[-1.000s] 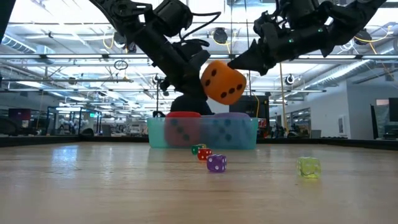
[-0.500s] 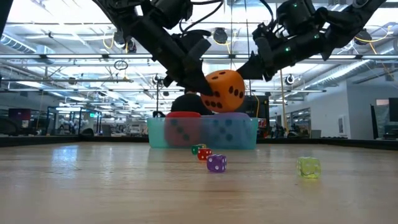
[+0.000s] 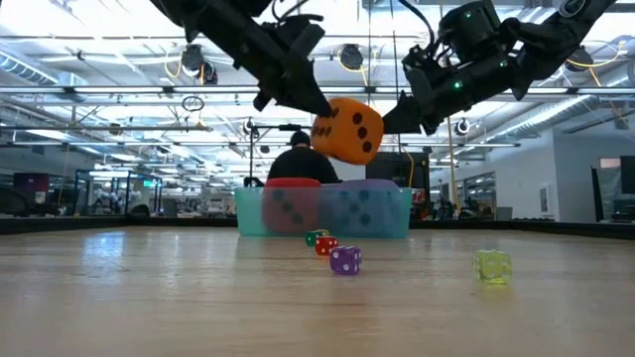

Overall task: Pick & Place Dice
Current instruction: Put the large orange dice into the blue bin

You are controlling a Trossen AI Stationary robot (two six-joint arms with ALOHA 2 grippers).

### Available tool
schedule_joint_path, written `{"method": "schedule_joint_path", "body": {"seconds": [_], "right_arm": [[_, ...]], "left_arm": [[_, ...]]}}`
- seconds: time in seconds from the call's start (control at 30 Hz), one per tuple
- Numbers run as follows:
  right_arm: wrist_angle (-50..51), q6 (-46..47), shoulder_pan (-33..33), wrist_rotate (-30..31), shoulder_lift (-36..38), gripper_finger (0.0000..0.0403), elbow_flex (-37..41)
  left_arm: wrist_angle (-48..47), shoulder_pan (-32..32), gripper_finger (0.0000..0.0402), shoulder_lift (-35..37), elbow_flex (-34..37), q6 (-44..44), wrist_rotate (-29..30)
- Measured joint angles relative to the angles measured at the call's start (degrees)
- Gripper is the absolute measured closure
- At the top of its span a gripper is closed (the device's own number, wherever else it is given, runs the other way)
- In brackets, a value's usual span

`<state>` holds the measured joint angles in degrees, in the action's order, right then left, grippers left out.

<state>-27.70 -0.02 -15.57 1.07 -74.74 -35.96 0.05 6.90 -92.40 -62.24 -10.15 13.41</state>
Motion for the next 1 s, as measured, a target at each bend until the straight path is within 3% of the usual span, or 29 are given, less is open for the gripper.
{"method": "schedule_joint_path", "body": {"seconds": [0.27,0.47,0.7,0.87,1.0], "right_arm": [[-1.6,1.9,0.0,-0.7,-1.9,0.0403,-1.1],[-4.7,1.1,0.1,-1.1,-6.3,0.0403,-7.0],[0.0,1.2,0.2,-3.1,-11.9,0.0403,-15.2],[1.2,1.5,0.6,-4.9,-12.3,0.0403,-15.3],[1.6,1.9,0.5,-4.7,-12.4,0.0403,-15.2]], "left_arm": [[-1.2,-0.7,0.0385,1.0,-0.1,0.5,3.9],[-5.6,-0.3,0.0396,0.4,0.1,0.7,5.3],[-9.9,1.5,0.0384,0.4,0.2,-0.9,7.9],[-12.9,1.4,0.0397,0.4,0.2,-0.8,9.4],[-13.4,1.2,0.0384,0.4,0.2,-0.9,9.8]]}}
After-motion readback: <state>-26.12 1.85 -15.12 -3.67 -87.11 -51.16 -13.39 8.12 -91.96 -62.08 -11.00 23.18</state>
